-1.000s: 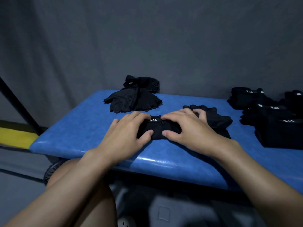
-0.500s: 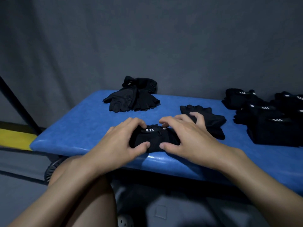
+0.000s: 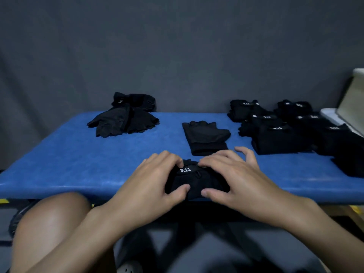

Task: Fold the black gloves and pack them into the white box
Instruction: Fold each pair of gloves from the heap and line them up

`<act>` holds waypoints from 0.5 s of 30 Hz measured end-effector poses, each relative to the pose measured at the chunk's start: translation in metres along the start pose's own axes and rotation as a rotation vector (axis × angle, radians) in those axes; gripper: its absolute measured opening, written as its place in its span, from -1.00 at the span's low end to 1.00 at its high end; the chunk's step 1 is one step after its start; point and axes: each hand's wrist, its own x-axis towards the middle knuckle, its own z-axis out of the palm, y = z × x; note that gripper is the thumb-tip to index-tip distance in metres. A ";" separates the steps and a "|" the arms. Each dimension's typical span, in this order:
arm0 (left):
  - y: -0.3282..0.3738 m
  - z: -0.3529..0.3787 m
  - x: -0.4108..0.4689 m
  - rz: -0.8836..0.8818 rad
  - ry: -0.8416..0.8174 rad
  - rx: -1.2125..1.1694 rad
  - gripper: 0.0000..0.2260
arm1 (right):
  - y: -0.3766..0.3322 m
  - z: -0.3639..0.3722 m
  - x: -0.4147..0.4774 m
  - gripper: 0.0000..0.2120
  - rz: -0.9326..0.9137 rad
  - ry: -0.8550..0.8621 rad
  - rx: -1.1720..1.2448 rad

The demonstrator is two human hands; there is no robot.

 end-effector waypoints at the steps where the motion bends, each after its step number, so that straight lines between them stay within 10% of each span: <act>1: 0.004 0.004 0.003 0.016 -0.008 -0.023 -0.64 | 0.003 -0.001 -0.006 -0.39 0.012 0.009 -0.003; 15: 0.018 0.030 0.014 0.015 0.112 -0.027 -0.70 | 0.034 0.005 -0.027 -0.50 0.226 0.137 0.351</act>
